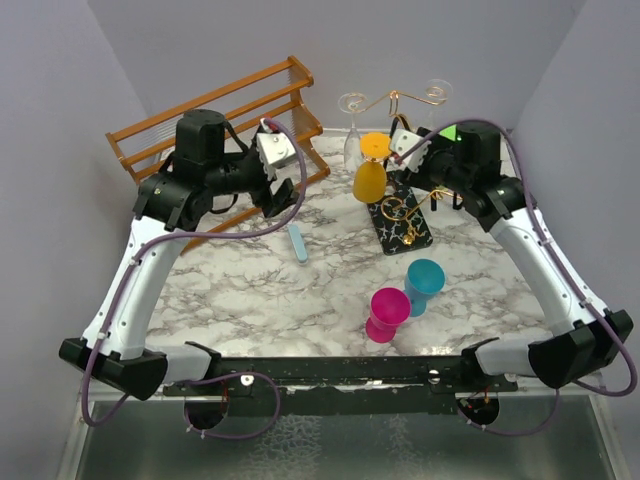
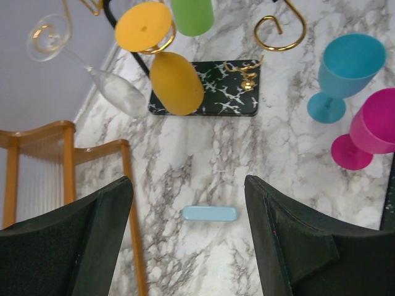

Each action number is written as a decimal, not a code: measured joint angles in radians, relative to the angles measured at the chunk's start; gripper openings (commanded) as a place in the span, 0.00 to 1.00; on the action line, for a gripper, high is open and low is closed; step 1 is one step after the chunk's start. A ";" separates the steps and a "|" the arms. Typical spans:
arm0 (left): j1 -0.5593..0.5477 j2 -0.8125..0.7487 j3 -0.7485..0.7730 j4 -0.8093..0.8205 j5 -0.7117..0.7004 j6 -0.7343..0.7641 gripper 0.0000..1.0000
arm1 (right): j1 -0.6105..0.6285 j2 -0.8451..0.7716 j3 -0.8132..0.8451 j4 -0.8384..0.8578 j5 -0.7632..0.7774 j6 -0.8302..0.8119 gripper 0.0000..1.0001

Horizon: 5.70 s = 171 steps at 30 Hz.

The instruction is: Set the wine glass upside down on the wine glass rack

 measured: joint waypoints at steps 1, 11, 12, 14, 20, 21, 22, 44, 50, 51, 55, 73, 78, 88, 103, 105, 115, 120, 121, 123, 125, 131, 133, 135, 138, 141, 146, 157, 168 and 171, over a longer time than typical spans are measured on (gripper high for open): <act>-0.011 0.003 -0.010 0.007 0.004 -0.012 0.74 | -0.020 -0.012 0.000 -0.005 -0.014 0.009 0.62; -0.200 0.033 -0.117 0.066 0.028 -0.150 0.71 | -0.251 -0.144 -0.019 -0.059 -0.198 0.085 0.65; -0.227 0.038 -0.134 0.070 0.025 -0.160 0.71 | -0.270 -0.153 -0.021 -0.063 -0.215 0.092 0.65; -0.255 0.045 -0.150 0.074 0.020 -0.168 0.70 | -0.301 -0.168 -0.021 -0.071 -0.254 0.110 0.65; -0.386 0.098 -0.214 0.098 0.012 -0.222 0.67 | -0.353 -0.191 -0.021 -0.075 -0.342 0.152 0.65; -0.400 0.105 -0.214 0.103 0.011 -0.229 0.67 | -0.358 -0.194 -0.023 -0.075 -0.351 0.156 0.65; -0.415 0.111 -0.214 0.110 0.007 -0.234 0.67 | -0.363 -0.198 -0.024 -0.075 -0.358 0.160 0.65; -0.721 0.381 -0.097 0.062 -0.268 -0.119 0.56 | -0.438 -0.270 -0.080 -0.073 -0.407 0.200 0.65; -0.749 0.444 -0.063 0.033 -0.287 -0.098 0.39 | -0.438 -0.270 -0.080 -0.074 -0.407 0.200 0.65; -0.752 0.457 -0.057 0.026 -0.289 -0.094 0.37 | -0.438 -0.270 -0.080 -0.074 -0.407 0.200 0.65; -0.758 0.497 -0.047 0.000 -0.291 -0.086 0.27 | -0.438 -0.270 -0.080 -0.074 -0.407 0.200 0.65; -0.760 0.417 -0.020 -0.240 -0.287 0.095 0.00 | -0.438 -0.226 -0.076 -0.078 -0.409 0.175 0.67; -0.713 0.321 0.034 -0.323 -0.261 0.142 0.00 | -0.438 -0.172 -0.026 -0.093 -0.404 0.164 0.69; -0.384 0.211 0.219 -0.418 -0.111 0.158 0.00 | -0.438 -0.045 0.219 -0.171 -0.396 0.205 0.72; 0.315 -0.005 0.286 -0.141 0.255 -0.240 0.00 | -0.438 -0.032 0.223 -0.152 -0.475 0.340 1.00; 0.362 -0.024 0.250 -0.048 0.283 -0.353 0.00 | -0.438 -0.032 0.222 -0.144 -0.508 0.353 1.00; 0.391 -0.028 0.185 0.381 0.281 -0.831 0.00 | -0.438 -0.034 0.237 -0.179 -0.790 0.351 1.00; 0.378 0.029 0.180 0.541 0.245 -0.998 0.00 | -0.438 -0.043 0.238 -0.109 -0.874 0.519 0.98; 0.370 0.047 0.181 0.559 0.228 -1.019 0.00 | -0.438 -0.044 0.238 -0.079 -0.878 0.575 0.97; 0.348 0.082 0.182 0.584 0.196 -1.052 0.00 | -0.438 -0.045 0.238 -0.031 -0.881 0.668 0.95; 0.330 0.108 0.182 0.597 0.172 -1.090 0.00 | -0.438 -0.044 0.240 0.018 -0.879 0.772 0.95; 0.221 0.182 0.197 0.613 0.060 -1.097 0.00 | -0.429 -0.043 0.240 0.107 -0.845 0.946 0.90; 0.172 0.205 0.213 0.613 0.035 -1.084 0.00 | -0.422 -0.041 0.240 0.131 -0.831 0.983 0.89; 0.125 0.231 0.229 0.616 0.008 -1.070 0.00 | -0.413 -0.036 0.240 0.152 -0.822 1.012 0.87; 0.070 0.259 0.236 0.624 -0.015 -1.046 0.00 | -0.399 -0.019 0.240 0.191 -0.819 1.068 0.84; 0.028 0.291 0.253 0.629 -0.037 -1.016 0.00 | -0.388 0.005 0.240 0.222 -0.816 1.135 0.82; -0.030 0.335 0.288 0.615 -0.092 -0.938 0.00 | -0.364 0.034 0.240 0.230 -0.772 1.202 0.76; -0.089 0.351 0.332 0.588 -0.159 -0.813 0.00 | -0.344 0.070 0.240 0.220 -0.649 1.302 0.54; -0.107 0.352 0.333 0.566 -0.180 -0.756 0.00 | -0.343 0.087 0.240 0.222 -0.635 1.364 0.44; -0.115 0.352 0.335 0.554 -0.183 -0.738 0.00 | -0.339 0.096 0.240 0.222 -0.636 1.377 0.40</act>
